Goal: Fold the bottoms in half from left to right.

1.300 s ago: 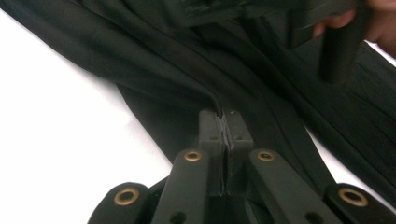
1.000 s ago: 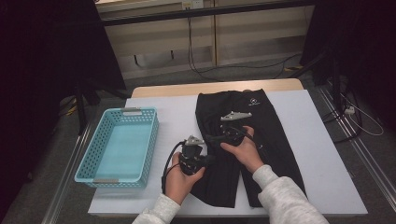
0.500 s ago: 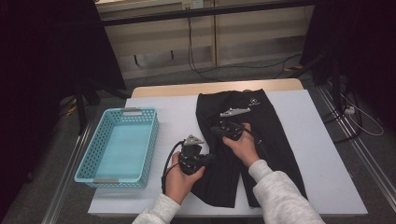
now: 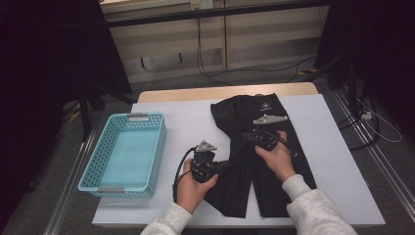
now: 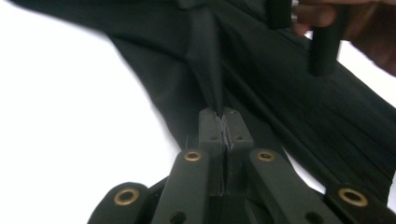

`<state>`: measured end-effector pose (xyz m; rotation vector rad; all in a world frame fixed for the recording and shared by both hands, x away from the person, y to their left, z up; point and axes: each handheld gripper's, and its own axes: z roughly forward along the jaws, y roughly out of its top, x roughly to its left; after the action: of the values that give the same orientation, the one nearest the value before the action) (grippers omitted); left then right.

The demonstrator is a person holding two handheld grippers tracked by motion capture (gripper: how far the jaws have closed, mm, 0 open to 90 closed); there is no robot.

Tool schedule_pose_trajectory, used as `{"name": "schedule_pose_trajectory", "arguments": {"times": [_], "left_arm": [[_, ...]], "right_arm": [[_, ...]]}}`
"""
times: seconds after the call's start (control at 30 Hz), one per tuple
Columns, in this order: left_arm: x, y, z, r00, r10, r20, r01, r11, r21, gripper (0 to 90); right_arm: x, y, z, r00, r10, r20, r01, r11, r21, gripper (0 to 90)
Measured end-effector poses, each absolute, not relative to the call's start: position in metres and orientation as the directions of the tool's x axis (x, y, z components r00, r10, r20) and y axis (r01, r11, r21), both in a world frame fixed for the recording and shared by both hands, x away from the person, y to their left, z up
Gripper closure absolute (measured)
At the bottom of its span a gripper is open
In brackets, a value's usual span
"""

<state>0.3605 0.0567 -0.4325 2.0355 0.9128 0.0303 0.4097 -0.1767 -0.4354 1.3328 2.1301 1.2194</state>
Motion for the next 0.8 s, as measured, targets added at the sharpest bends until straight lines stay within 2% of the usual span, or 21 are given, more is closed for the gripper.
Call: {"name": "schedule_pose_trajectory", "arguments": {"times": [0.13,0.2,0.27,0.3,0.37,0.57,0.63,0.8], "left_arm": [[0.36,0.053,-0.436,0.738,0.604,-0.301,0.59,-0.36,0.723,88.5],[0.36,0.052,-0.436,0.74,0.604,-0.296,0.587,-0.367,0.722,88.4],[0.36,0.052,-0.436,0.738,0.606,-0.297,0.589,-0.365,0.721,88.5],[0.36,0.052,-0.436,0.739,0.604,-0.299,0.59,-0.365,0.72,88.4],[0.36,0.052,-0.436,0.736,0.607,-0.3,0.591,-0.359,0.723,88.5],[0.361,0.053,-0.439,0.736,0.605,-0.304,0.593,-0.36,0.72,88.5],[0.361,0.054,-0.439,0.736,0.604,-0.306,0.594,-0.359,0.72,88.5],[0.362,0.054,-0.439,0.732,0.606,-0.312,0.597,-0.351,0.721,88.4]], "right_arm": [[0.399,-0.19,-0.441,-0.497,0.863,0.089,0.556,0.238,0.796,89.1],[0.399,-0.188,-0.44,-0.521,0.85,0.075,0.527,0.251,0.812,83.7],[0.402,-0.181,-0.438,-0.523,0.851,0.049,0.505,0.263,0.822,71.7],[0.406,-0.177,-0.436,-0.534,0.844,0.05,0.499,0.267,0.824,71.0],[0.412,-0.166,-0.435,-0.538,0.843,0.027,0.481,0.28,0.831,62.3],[0.434,-0.138,-0.436,-0.574,0.819,-0.002,0.446,0.315,0.838,64.7],[0.442,-0.13,-0.439,-0.595,0.803,-0.016,0.443,0.345,0.828,68.8],[0.46,-0.119,-0.452,-0.596,0.8,-0.066,0.464,0.411,0.785,65.8]]}}
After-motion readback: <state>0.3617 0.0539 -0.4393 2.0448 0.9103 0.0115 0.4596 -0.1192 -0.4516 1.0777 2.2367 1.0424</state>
